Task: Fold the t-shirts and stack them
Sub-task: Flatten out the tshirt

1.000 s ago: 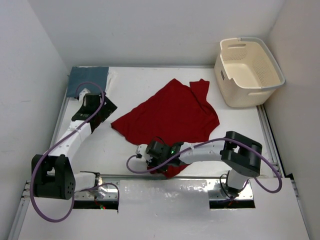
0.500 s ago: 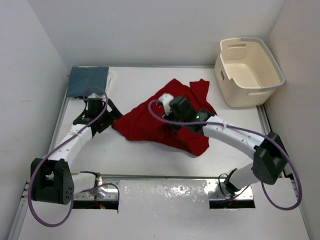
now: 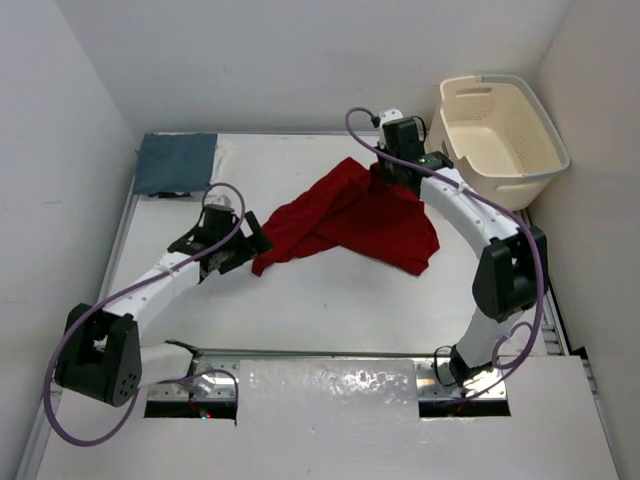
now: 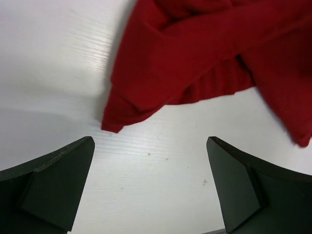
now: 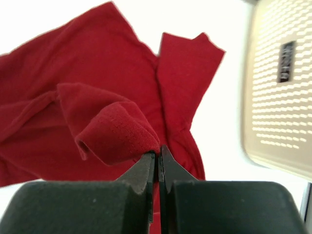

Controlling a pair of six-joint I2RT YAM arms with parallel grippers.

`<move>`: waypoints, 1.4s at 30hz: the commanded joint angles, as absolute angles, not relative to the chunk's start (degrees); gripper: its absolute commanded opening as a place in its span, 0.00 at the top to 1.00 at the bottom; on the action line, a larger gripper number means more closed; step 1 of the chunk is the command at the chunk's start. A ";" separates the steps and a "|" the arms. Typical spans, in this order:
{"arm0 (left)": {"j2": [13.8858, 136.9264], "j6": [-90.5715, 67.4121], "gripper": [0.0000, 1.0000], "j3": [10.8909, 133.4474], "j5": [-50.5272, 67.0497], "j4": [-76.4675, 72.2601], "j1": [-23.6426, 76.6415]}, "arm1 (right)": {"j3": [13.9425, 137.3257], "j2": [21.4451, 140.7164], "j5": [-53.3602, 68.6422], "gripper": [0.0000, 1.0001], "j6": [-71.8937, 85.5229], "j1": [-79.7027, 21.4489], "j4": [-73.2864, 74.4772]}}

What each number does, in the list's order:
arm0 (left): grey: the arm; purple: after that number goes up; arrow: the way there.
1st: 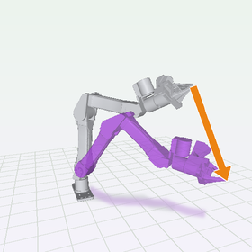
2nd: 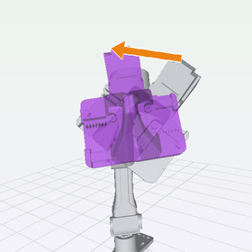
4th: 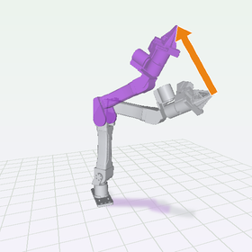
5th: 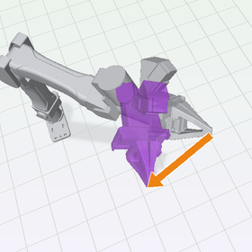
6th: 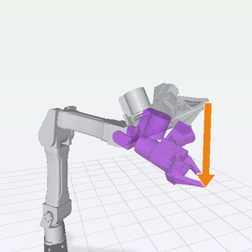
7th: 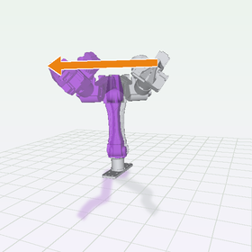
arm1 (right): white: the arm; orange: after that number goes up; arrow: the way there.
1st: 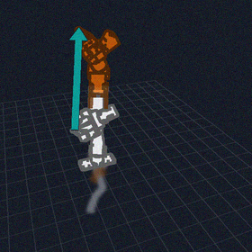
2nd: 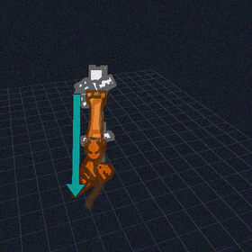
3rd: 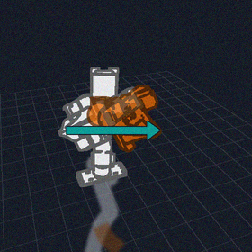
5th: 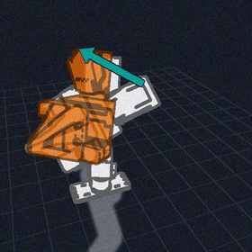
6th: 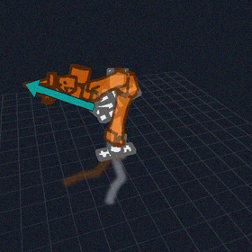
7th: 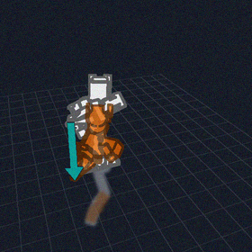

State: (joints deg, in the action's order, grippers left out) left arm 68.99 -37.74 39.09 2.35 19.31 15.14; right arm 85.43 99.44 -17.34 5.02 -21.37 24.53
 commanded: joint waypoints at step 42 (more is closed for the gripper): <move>63.21 -28.49 1.00 72.86 -35.52 27.61 26.10 | 81.65 72.69 -29.88 1.00 -6.50 -20.39 22.15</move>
